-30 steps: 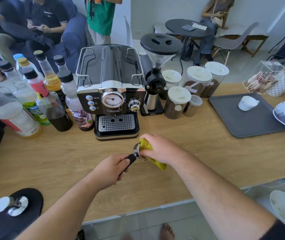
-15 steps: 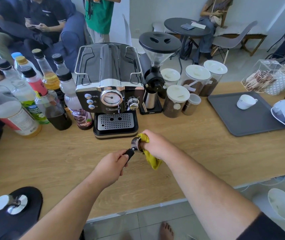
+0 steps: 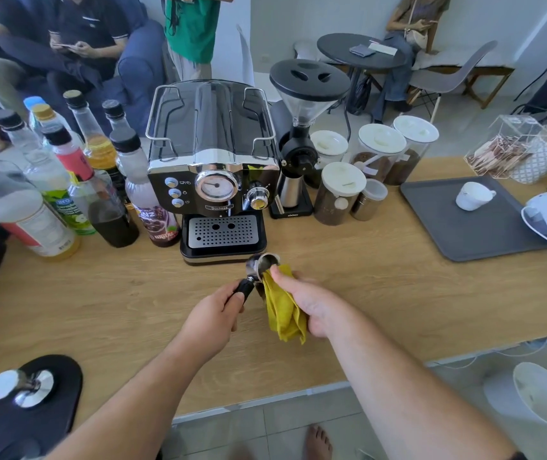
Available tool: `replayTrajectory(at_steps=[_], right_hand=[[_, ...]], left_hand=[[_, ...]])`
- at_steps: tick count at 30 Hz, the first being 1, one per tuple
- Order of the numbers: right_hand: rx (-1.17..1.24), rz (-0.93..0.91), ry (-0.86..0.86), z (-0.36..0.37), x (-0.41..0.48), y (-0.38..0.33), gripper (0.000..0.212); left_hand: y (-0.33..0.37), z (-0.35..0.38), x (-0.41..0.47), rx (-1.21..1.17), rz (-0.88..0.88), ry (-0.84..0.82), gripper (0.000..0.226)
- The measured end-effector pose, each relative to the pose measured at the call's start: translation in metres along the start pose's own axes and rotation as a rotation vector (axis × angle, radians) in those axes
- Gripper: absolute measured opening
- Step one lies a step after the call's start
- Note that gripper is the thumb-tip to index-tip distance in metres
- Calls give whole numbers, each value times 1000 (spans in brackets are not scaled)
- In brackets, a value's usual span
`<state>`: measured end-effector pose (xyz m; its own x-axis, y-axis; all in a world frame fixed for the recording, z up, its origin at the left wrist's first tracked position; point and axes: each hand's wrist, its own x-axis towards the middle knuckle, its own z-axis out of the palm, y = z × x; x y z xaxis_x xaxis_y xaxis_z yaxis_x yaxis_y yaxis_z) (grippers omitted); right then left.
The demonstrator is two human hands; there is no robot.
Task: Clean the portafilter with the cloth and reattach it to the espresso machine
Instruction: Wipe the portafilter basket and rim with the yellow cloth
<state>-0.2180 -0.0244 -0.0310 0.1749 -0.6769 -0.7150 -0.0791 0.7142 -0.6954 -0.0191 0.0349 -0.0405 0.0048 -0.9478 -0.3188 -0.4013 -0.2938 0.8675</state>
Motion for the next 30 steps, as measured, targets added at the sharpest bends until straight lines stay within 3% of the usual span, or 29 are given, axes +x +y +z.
replayTrajectory(at_steps=[4,12,17,20,22,24,27,30], right_hand=[[108,-31,-16,-2,-6,-4,51],[-33,-116,135,26,1,-5,29],[-435,-272,226,16,-5,-12,29],[-520,-383,235,5,-13,-21,37],[-427,-436,262,-2,-20,-26,41],[-325,-502,269,-8,-20,-24,30],[-258,-583,216,0,-22,-17,17],[-329,-702,166,24,-17,-5,32]], left_hand=[[-2,-4,3,18,-4,39,28],[5,5,0,12,25,28,33],[11,0,-7,51,14,7,40],[8,-4,-5,-148,-69,48,32],[6,-9,-3,-307,-130,49,21],[7,-12,-2,-417,-181,20,14],[10,-9,-3,-552,-240,-33,18],[18,0,-8,-656,-274,-93,25]])
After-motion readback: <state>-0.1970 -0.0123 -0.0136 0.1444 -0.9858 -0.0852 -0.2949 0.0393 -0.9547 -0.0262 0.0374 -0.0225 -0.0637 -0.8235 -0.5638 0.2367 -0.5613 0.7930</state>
